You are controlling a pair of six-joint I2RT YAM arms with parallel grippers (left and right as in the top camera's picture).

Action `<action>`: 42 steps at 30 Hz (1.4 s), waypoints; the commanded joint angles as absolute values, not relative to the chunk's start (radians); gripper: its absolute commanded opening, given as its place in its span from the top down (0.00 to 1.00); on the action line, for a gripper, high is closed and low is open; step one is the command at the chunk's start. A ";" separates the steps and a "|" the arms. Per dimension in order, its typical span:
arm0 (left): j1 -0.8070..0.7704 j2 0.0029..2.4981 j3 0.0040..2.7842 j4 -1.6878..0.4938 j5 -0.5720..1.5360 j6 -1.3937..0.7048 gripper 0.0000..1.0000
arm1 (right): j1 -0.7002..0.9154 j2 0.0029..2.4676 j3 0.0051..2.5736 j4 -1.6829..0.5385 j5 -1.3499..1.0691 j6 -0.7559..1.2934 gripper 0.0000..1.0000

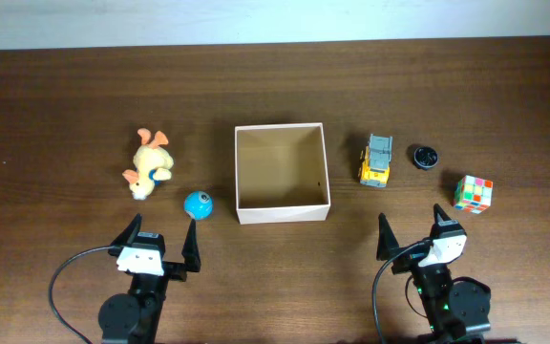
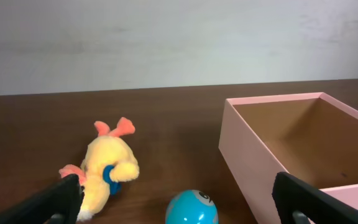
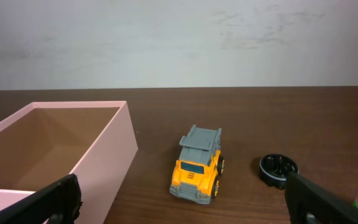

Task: Pack container

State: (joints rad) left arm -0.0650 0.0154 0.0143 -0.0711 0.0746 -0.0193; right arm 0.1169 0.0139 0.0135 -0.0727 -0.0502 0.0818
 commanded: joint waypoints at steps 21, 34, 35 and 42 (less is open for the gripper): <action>-0.060 0.005 0.009 -0.072 0.082 -0.004 0.01 | 0.123 0.005 0.006 -0.074 -0.041 0.082 0.01; -0.060 0.005 0.009 -0.072 0.082 -0.004 0.01 | 0.123 0.005 0.006 -0.074 -0.041 0.082 0.01; -0.060 0.005 0.009 -0.072 0.082 -0.004 0.01 | 0.123 0.005 0.006 -0.074 -0.041 0.082 0.01; -0.060 0.005 0.009 -0.072 0.082 -0.004 0.01 | 0.123 0.005 0.006 -0.058 -0.023 0.083 0.01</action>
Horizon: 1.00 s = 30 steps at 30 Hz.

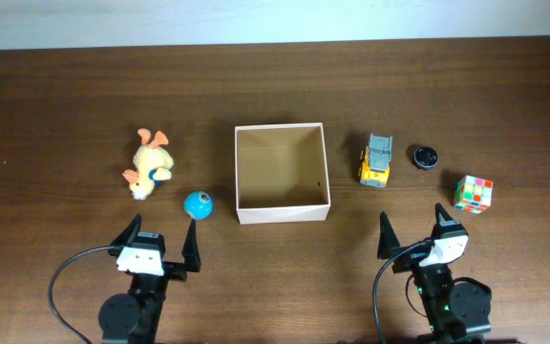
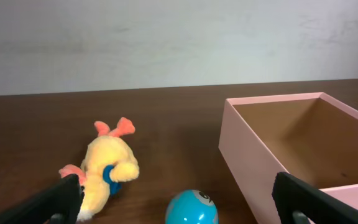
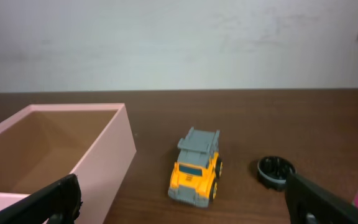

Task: Pack container

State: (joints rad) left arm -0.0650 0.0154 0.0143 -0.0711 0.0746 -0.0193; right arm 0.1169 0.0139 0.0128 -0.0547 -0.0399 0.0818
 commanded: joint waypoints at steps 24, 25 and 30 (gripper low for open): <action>-0.060 0.005 0.009 -0.072 0.082 -0.004 0.01 | 0.123 0.006 0.025 -0.088 -0.021 0.082 0.01; -0.060 0.005 0.009 -0.072 0.082 -0.004 0.01 | 0.123 0.006 0.041 -0.102 -0.028 0.083 0.01; -0.060 0.005 0.009 -0.072 0.082 -0.004 0.01 | 0.123 0.025 0.192 -0.250 -0.049 0.083 0.01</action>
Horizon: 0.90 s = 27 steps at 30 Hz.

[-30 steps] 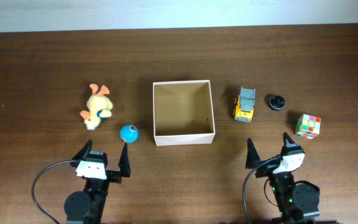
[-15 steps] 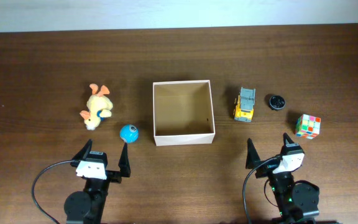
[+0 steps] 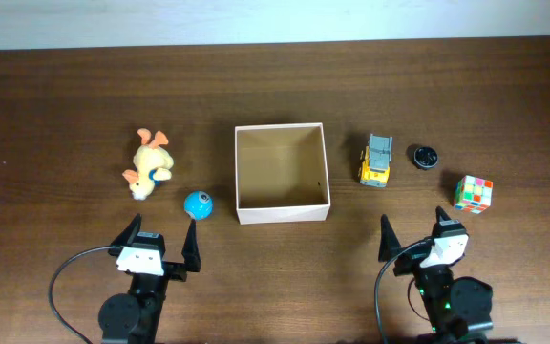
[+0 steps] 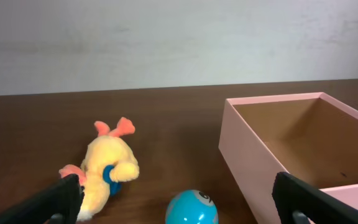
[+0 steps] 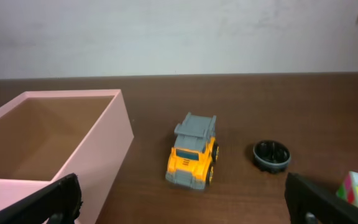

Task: Pack container

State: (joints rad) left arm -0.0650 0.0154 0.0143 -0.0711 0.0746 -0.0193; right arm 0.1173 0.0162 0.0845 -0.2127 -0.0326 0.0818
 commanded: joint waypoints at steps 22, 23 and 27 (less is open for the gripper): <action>-0.060 0.005 0.009 -0.072 0.082 -0.004 0.01 | 0.123 1.100 1.240 -0.952 -0.054 0.083 0.01; -0.060 0.005 0.009 -0.072 0.082 -0.004 0.01 | 0.123 1.160 1.240 -0.945 -0.070 0.082 0.01; -0.060 0.005 0.009 -0.072 0.082 -0.004 0.01 | 0.123 1.314 1.240 -0.941 -0.072 0.077 0.01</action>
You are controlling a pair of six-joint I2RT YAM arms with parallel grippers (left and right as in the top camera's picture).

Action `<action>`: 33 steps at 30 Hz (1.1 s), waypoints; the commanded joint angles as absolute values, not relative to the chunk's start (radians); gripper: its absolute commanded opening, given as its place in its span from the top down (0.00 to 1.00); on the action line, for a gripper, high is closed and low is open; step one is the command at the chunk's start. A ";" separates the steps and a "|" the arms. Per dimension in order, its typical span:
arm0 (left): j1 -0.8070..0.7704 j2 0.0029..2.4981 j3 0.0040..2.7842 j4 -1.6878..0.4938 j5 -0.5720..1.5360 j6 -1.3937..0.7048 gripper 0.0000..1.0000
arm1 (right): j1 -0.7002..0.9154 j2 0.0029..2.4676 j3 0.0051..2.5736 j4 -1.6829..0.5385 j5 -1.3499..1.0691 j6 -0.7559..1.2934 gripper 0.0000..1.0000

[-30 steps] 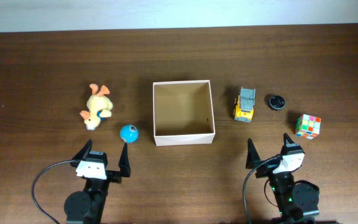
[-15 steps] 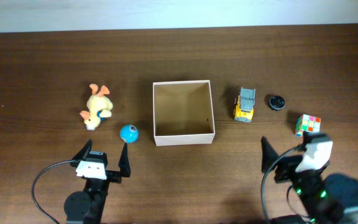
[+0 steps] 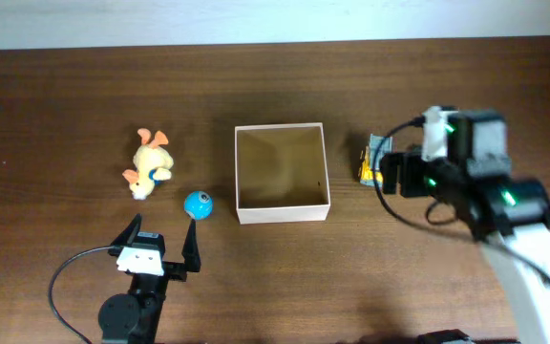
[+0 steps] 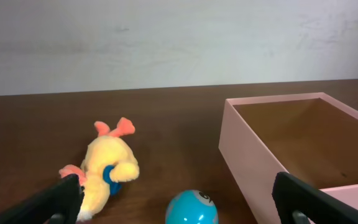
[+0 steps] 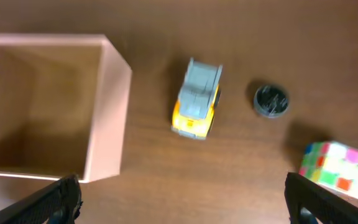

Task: Pack container
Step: 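Move the right gripper over the yellow-grey toy dump truck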

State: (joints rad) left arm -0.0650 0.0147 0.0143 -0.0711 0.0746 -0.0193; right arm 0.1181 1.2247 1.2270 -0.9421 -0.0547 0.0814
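Note:
An open pink cardboard box (image 3: pixel 283 212) stands mid-table, nothing in it; the left wrist view shows its side wall (image 4: pixel 247 163) and the right wrist view its near wall (image 5: pixel 109 124). A yellow plush duck (image 3: pixel 149 162) (image 4: pixel 107 168) and a blue ball (image 3: pixel 197 204) (image 4: pixel 191 208) lie left of it. A yellow-grey toy truck (image 3: pixel 369 164) (image 5: pixel 196 107) sits right of it. My right gripper (image 3: pixel 416 180) (image 5: pixel 182 202) hangs open, high over the table, nearer than the truck and facing down. My left gripper (image 3: pixel 163 229) (image 4: pixel 180 199) rests open behind the ball.
A black round cap (image 5: pixel 270 99) and a multicoloured puzzle cube (image 5: pixel 335 167) lie right of the truck; in the overhead view my right arm hides both. Dark wooden table (image 3: pixel 65 86) all round, with a pale wall behind it.
My right arm has lifted from its rest near the front edge. It now reaches over the truck area, looking down on the truck, cap and cube. The left arm is unmoved.
Both arms first rested at the table's front edge with grippers open, and all toys lay outside the box. The right wrist view then rose slightly over two moments. Now the right gripper is high above the truck; no toy has moved.

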 commanded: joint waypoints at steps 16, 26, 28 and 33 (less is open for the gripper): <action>-0.060 0.005 0.009 -0.072 0.082 -0.004 0.01 | 0.123 1.678 1.234 -0.780 0.015 0.446 0.01; -0.060 0.005 0.009 -0.072 0.082 -0.004 0.01 | 0.124 1.766 1.233 -0.698 0.012 0.353 0.01; -0.060 0.005 0.009 -0.072 0.082 -0.004 0.01 | 0.124 1.776 1.233 -0.681 0.011 0.292 0.01; -0.060 0.005 0.009 -0.072 0.082 -0.004 0.01 | 0.123 1.789 1.232 -0.647 0.012 0.170 0.01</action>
State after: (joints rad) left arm -0.0650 0.0147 0.0143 -0.0711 0.0746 -0.0193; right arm 0.1181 1.7767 1.2266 -0.6567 -0.0006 0.2756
